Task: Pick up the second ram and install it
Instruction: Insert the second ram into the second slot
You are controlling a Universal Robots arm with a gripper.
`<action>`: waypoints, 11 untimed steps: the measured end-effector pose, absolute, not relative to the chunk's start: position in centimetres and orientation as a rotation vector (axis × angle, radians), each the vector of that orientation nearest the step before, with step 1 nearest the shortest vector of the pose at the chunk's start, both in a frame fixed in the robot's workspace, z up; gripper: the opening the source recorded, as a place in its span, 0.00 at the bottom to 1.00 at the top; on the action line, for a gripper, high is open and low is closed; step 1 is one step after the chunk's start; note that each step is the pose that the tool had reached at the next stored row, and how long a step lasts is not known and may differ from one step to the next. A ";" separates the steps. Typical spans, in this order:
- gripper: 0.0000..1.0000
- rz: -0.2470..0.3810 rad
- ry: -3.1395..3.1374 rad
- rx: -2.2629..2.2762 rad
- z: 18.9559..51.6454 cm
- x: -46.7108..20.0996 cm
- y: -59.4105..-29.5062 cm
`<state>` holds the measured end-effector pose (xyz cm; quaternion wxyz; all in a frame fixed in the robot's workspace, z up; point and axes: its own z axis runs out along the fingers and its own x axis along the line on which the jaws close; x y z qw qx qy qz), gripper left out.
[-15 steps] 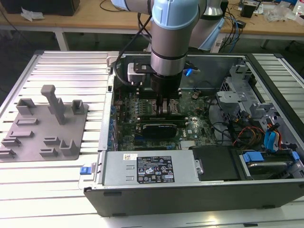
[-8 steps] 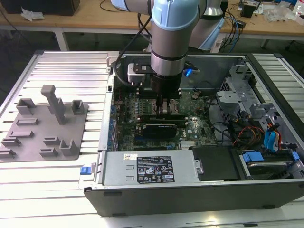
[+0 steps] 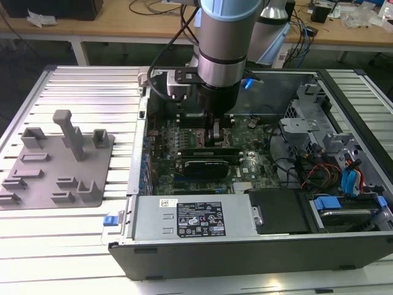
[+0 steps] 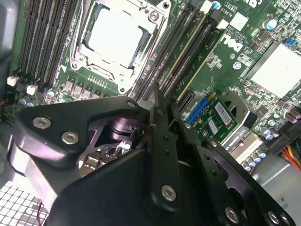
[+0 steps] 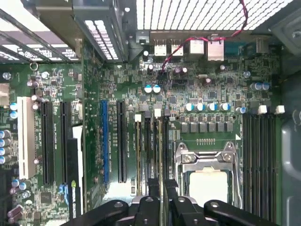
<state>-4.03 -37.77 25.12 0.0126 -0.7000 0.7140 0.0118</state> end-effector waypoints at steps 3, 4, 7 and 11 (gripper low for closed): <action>0.17 0.037 2.225 -2.182 25.1 -4.0 -37.8; 0.15 0.037 2.225 -2.182 25.1 -4.0 -37.8; 0.08 0.037 2.225 -2.182 25.1 -3.9 -37.8; 0.08 0.036 2.225 -2.181 25.1 -3.5 -37.6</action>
